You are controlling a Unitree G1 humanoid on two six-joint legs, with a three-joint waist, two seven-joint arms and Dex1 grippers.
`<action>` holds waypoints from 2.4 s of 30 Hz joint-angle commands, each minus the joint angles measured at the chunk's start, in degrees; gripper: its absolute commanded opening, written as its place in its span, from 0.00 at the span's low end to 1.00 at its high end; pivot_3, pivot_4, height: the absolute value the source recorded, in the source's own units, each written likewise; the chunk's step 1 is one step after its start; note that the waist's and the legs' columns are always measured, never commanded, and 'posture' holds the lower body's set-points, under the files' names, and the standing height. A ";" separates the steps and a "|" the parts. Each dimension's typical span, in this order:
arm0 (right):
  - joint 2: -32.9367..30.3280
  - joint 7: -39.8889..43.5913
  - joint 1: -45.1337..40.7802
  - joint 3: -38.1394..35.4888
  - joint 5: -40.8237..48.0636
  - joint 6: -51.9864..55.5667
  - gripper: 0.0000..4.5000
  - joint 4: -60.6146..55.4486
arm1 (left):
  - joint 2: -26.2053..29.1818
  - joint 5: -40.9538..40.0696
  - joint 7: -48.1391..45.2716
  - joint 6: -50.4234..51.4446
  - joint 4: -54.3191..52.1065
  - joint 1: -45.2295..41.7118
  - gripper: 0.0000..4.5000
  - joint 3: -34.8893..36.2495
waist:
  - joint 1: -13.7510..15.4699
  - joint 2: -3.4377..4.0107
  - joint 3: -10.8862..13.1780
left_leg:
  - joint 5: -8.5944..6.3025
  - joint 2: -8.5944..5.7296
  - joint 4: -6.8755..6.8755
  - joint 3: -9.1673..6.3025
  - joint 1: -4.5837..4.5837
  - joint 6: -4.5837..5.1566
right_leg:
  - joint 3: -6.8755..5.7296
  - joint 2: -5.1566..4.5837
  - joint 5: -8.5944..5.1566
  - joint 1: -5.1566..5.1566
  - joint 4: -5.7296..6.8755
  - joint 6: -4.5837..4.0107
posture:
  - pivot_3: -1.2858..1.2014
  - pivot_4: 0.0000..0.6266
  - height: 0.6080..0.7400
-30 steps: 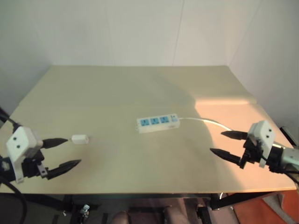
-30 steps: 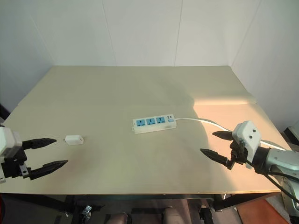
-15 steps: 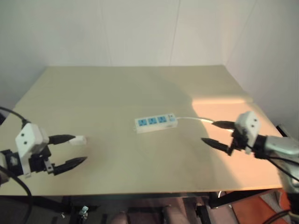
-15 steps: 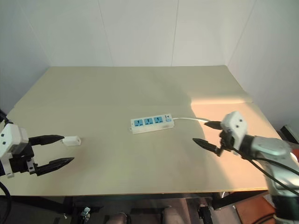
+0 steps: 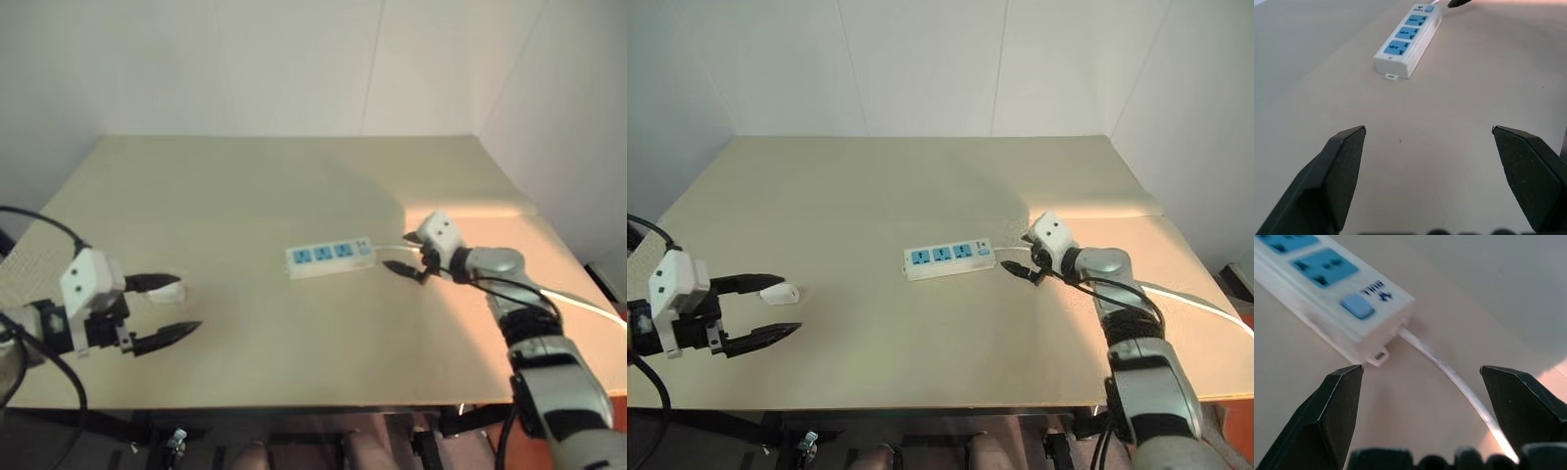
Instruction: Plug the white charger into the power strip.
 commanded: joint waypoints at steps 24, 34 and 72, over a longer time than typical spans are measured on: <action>7.90 -2.34 -8.11 -3.05 -3.41 4.15 0.04 18.41 | -0.30 -0.78 -1.28 -3.12 1.46 -5.13 1.00 -5.14 | -2.17 -0.09 -0.06 | 0.00 0.02 -0.01 -0.08 0.18 0.00 | 0.03 0.07 0.03 0.15 0.09 -0.01 | 0.52 0.24 1.00; 5.88 8.26 -4.29 -2.09 -3.74 3.44 0.01 13.17 | -0.23 -0.47 -2.01 -3.74 2.84 -6.54 1.00 -6.53 | -2.76 -0.11 -0.07 | 0.00 0.02 -0.04 -0.12 0.19 0.00 | 0.02 0.08 0.02 0.17 0.09 0.00 | 0.52 0.24 1.00; 6.40 10.68 0.15 -0.73 -2.59 -1.44 0.38 6.37 | 0.05 0.25 -3.07 -5.36 4.09 -7.89 1.00 -8.34 | -2.65 -0.11 -0.04 | 0.00 0.00 -0.06 -0.15 0.10 0.00 | 0.01 0.07 0.02 0.09 0.09 0.01 | 0.52 0.24 1.00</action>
